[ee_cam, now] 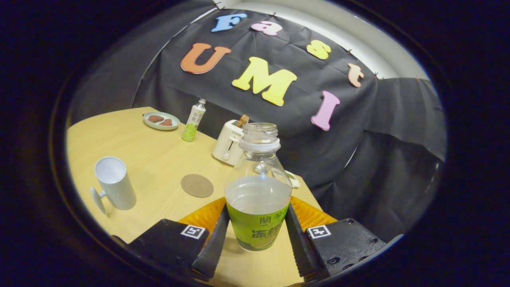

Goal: Take the bottle from table, then pour the juice into the cup, finally place the bottle on the coaster

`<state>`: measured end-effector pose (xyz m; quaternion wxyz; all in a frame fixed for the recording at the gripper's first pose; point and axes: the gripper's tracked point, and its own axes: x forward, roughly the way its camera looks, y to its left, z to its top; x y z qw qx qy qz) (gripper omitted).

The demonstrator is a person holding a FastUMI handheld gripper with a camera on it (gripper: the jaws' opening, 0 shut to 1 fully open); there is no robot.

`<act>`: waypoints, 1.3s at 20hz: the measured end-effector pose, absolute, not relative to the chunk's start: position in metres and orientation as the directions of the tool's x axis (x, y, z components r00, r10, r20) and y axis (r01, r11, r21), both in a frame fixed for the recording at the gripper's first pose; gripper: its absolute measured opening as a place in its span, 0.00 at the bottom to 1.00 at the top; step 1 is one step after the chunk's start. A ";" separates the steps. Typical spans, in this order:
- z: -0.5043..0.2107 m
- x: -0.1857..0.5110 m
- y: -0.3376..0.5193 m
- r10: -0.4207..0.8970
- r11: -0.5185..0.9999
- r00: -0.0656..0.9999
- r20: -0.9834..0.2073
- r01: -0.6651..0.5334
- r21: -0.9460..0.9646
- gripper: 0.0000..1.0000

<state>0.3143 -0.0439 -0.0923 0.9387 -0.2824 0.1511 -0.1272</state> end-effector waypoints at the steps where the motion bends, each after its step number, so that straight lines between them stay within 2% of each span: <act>1: -0.091 0.311 -0.041 -0.343 0.769 0.915 -0.211 0.145 -0.622 0.78; 6: -0.075 0.305 -0.019 -0.398 0.577 0.908 -0.130 0.137 -0.805 0.79; 10: -0.078 0.306 0.000 -0.403 0.472 0.910 -0.098 0.115 -0.874 0.78; 15: -0.078 0.305 0.029 -0.352 0.381 0.935 -0.054 0.090 -0.920 0.78; 21: -0.070 0.298 0.048 -0.336 0.177 0.941 0.043 0.108 -0.978 0.78; 26: -0.077 0.302 0.054 -0.341 0.092 0.940 0.033 0.068 -0.993 0.78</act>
